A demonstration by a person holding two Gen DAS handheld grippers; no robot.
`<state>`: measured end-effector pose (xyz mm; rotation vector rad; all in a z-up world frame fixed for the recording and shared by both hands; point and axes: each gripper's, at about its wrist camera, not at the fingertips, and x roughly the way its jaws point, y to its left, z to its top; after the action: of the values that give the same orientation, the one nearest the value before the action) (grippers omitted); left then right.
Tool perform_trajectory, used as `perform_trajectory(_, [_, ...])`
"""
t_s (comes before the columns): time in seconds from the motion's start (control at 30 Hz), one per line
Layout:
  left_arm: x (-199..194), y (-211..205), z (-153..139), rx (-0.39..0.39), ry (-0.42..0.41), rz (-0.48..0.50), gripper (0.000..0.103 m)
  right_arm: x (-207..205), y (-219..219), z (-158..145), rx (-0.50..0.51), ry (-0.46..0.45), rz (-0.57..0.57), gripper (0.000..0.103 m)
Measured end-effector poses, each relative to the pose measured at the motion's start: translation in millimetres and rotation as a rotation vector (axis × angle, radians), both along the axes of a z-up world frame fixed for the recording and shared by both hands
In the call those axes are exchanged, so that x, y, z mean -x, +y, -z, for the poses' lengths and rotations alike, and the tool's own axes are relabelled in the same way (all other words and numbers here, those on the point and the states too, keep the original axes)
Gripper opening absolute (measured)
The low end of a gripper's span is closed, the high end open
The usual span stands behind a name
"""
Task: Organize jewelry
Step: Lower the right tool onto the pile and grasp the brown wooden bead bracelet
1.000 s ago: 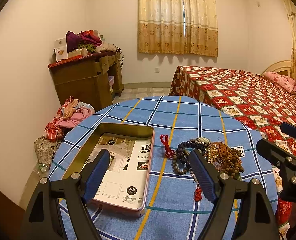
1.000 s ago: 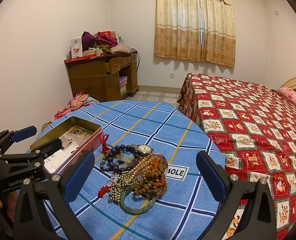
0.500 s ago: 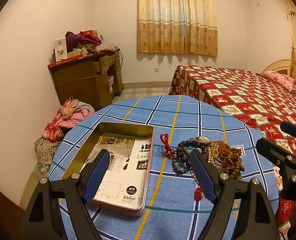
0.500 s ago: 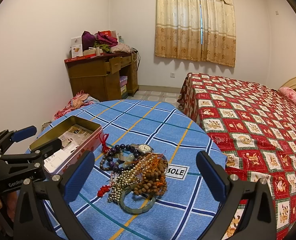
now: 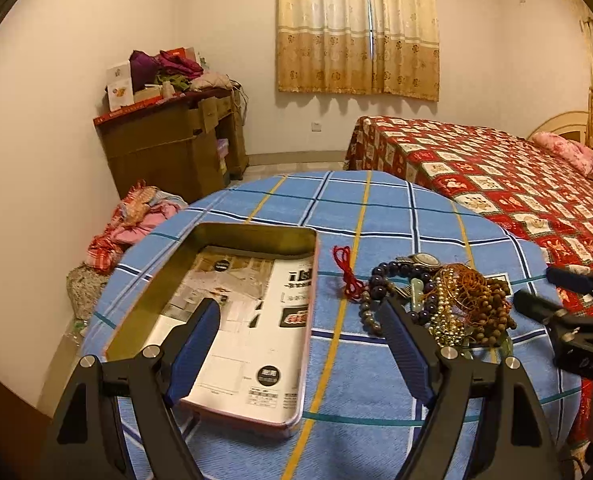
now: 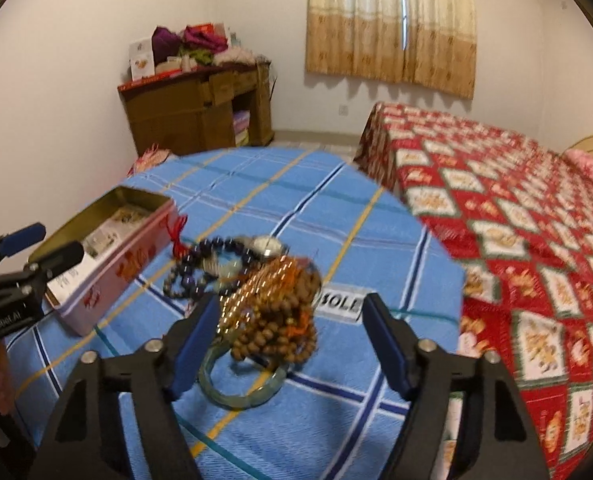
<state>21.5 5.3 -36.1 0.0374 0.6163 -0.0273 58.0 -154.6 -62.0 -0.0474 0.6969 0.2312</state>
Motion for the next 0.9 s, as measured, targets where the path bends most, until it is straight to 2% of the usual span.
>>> perform_trajectory(0.17, [-6.1, -7.7, 8.0, -0.010, 0.021, 0.041, 0.082, -15.8, 0.8, 13.1, -0.027, 0.052, -0.004, 0.062])
perform_trajectory(0.23, [-8.4, -8.6, 9.9, -0.008, 0.028, 0.048, 0.082, -21.9, 1.1, 15.6, -0.046, 0.066, -0.020, 0.053])
perform_trajectory(0.27, [-9.3, -8.9, 10.5, -0.006, 0.030, 0.051, 0.082, -24.8, 1.2, 17.3, -0.052, 0.076, -0.026, 0.040])
perform_trajectory(0.3, [-9.8, -8.8, 10.6, -0.004, 0.031, 0.053, 0.082, -26.9, 0.9, 19.0, -0.055, 0.081, -0.028, 0.032])
perform_trajectory(0.37, [-11.1, -8.9, 10.9, 0.004, 0.035, 0.055, 0.082, -27.5, -1.9, 19.6, -0.079, 0.079, -0.041, 0.028])
perform_trajectory(0.4, [-11.7, -9.6, 10.9, 0.006, 0.036, 0.058, 0.082, -26.2, -3.9, 18.9, -0.091, 0.076, -0.048, 0.017])
perform_trajectory(0.53, [-14.8, -17.4, 9.8, -0.014, 0.034, 0.072, 0.082, -22.8, -14.0, 13.4, -0.104, 0.047, -0.013, 0.016])
perform_trajectory(0.6, [-17.1, -21.6, 8.5, -0.029, 0.027, 0.076, 0.082, -22.5, -21.5, 10.8, -0.091, 0.043, 0.018, 0.009])
perform_trajectory(0.77, [-29.6, -33.2, 8.4, -0.052, 0.028, 0.082, 0.082, -26.4, -31.7, 10.6, -0.074, 0.059, 0.047, 0.009])
perform_trajectory(0.83, [-37.5, -37.8, 13.4, -0.049, 0.056, 0.088, 0.082, -27.9, -30.6, 12.8, -0.062, 0.069, 0.038, 0.009])
perform_trajectory(0.87, [-40.6, -38.6, 15.6, -0.042, 0.070, 0.091, 0.082, -29.2, -30.2, 14.0, -0.054, 0.073, 0.037, 0.014])
perform_trajectory(0.9, [-43.1, -39.2, 18.0, -0.037, 0.083, 0.090, 0.082, -32.0, -29.4, 15.9, -0.046, 0.084, 0.036, 0.038])
